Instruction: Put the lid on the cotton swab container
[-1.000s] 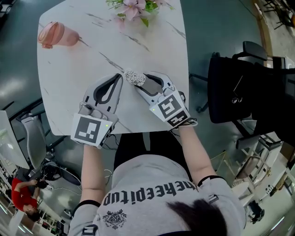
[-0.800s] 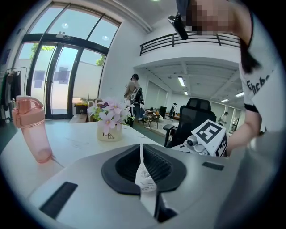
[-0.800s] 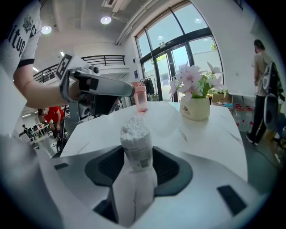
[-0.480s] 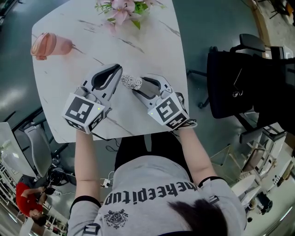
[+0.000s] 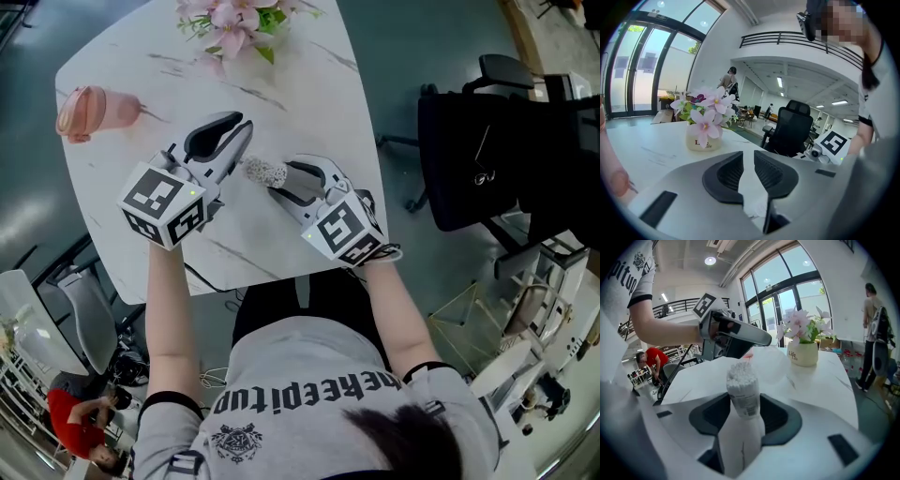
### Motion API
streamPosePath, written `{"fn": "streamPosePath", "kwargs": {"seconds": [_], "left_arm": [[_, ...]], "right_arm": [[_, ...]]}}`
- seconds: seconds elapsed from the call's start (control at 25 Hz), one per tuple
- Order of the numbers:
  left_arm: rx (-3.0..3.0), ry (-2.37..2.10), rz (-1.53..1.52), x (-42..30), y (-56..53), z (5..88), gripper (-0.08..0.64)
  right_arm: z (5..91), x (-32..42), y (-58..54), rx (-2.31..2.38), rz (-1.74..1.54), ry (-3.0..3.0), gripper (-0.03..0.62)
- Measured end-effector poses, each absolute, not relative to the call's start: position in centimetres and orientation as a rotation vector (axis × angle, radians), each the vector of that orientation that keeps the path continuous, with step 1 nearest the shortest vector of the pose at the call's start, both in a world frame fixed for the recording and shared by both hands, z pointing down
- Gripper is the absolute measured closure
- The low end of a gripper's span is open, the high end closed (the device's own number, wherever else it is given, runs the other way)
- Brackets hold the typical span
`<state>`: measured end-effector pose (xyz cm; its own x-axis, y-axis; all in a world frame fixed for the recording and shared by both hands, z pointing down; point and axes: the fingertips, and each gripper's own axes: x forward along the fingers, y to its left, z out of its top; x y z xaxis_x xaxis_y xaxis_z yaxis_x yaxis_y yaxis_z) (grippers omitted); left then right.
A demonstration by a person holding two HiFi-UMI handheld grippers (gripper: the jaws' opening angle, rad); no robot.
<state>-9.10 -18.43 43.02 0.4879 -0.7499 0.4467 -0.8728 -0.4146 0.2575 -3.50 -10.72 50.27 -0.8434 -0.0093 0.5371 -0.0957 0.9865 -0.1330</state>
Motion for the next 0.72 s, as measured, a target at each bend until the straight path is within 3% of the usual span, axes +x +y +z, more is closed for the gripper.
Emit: {"fn": "streamPosePath", "kwargs": {"seconds": [0.72], "left_arm": [[2.36, -1.19, 0.546, -8.5, -20.5, 47.0, 0.541]], "right_arm": [[50.3, -3.7, -10.8, 0.085, 0.207, -2.572, 0.39]]}}
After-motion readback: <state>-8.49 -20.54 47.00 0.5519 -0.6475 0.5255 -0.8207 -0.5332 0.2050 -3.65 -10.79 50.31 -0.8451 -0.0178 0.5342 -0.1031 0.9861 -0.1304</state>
